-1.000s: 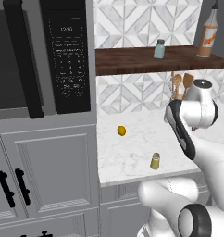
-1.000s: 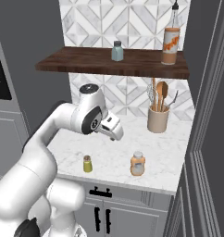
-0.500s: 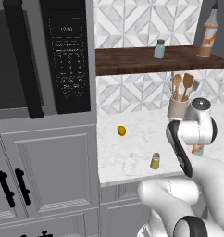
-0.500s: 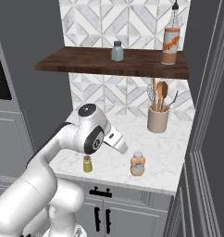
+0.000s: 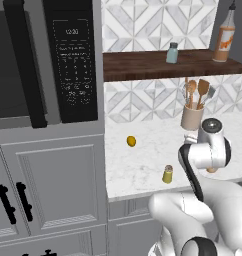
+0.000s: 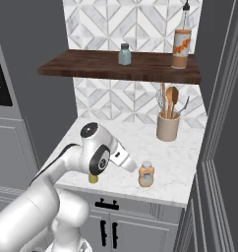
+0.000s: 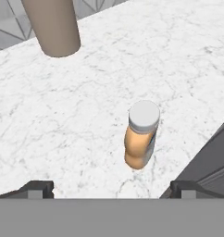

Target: Put the shaker and condiment bottle from the counter next to their counterparts in the cabinet.

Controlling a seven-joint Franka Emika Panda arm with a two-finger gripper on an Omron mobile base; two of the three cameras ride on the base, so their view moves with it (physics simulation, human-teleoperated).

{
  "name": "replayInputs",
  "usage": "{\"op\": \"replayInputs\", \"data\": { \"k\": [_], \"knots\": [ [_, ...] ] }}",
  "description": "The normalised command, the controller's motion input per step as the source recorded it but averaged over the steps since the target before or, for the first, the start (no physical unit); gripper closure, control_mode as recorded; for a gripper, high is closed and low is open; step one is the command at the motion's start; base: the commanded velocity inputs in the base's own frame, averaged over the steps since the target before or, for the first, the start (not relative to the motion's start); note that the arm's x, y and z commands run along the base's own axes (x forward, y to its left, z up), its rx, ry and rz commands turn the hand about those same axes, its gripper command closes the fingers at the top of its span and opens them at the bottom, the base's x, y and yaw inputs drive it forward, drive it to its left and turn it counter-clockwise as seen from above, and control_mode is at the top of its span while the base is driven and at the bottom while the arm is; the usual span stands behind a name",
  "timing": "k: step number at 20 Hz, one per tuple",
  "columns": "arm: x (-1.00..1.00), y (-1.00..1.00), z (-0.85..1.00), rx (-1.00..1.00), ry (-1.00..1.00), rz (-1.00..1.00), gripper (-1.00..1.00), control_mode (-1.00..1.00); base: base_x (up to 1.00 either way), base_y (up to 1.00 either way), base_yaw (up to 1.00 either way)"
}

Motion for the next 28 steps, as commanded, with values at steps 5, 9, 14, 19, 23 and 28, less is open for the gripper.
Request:
{"op": "replayInputs", "data": {
  "k": [5, 9, 14, 19, 23, 28],
  "knots": [
    [0.00, -0.38, 0.00, 0.00, 0.00, -0.05, -1.00, -1.00, 0.00, 0.00, 0.00],
    [0.00, -0.12, -0.01, 0.00, 0.03, -0.06, -1.00, -1.00, 0.00, 0.00, 0.00],
    [0.00, 0.00, -0.12, -0.01, 0.01, -0.02, -1.00, -1.00, 0.00, 0.00, 0.00],
    [0.00, -0.07, -0.19, 0.00, 0.00, -0.01, -1.00, -1.00, 0.00, 0.00, 0.00],
    [0.00, -0.09, -0.14, 0.00, 0.00, -0.02, -1.00, -1.00, 0.00, 0.00, 0.00],
    [0.02, -0.03, -0.11, 0.00, 0.00, -0.02, -1.00, -1.00, 0.00, 0.00, 0.00]
  ]
}}
